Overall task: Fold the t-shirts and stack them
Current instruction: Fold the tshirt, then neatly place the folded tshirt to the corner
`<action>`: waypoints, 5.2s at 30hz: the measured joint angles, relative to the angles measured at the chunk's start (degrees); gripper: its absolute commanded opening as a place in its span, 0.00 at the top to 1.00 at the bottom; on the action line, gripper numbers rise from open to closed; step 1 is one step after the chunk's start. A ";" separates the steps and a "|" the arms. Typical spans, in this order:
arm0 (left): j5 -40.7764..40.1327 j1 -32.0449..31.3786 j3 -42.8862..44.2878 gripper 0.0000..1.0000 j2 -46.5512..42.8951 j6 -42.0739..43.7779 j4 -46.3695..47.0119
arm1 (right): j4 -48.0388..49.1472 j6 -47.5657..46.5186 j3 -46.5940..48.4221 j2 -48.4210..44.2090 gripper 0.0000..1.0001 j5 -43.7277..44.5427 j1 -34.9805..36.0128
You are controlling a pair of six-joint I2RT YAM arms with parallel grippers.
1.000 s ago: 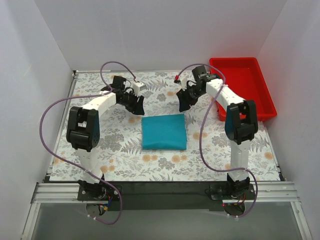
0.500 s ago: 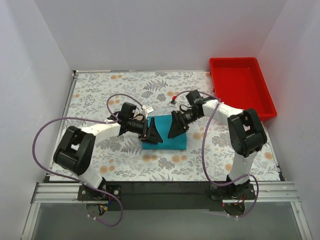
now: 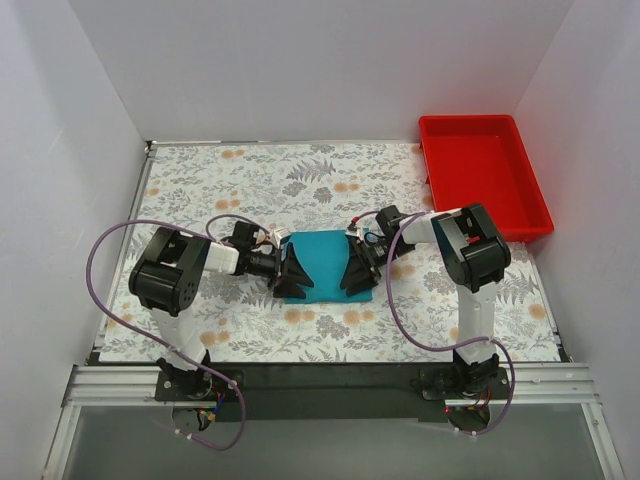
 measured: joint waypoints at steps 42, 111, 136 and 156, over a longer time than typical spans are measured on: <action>-81.42 -29.22 24.70 0.12 0.52 6.16 -24.17 | -9.90 -16.11 -4.50 -35.17 0.03 35.43 -10.84; -45.79 47.39 38.40 0.14 2.54 71.30 -51.21 | -9.92 -16.50 -4.42 -35.91 0.02 30.67 -13.92; -43.19 41.20 42.42 0.14 11.80 52.28 -36.39 | -9.94 -16.31 -4.44 -35.98 0.02 31.34 -14.49; -37.16 39.34 48.26 0.15 14.01 56.11 -42.75 | -9.92 -16.31 -4.83 -35.95 0.02 31.39 -14.93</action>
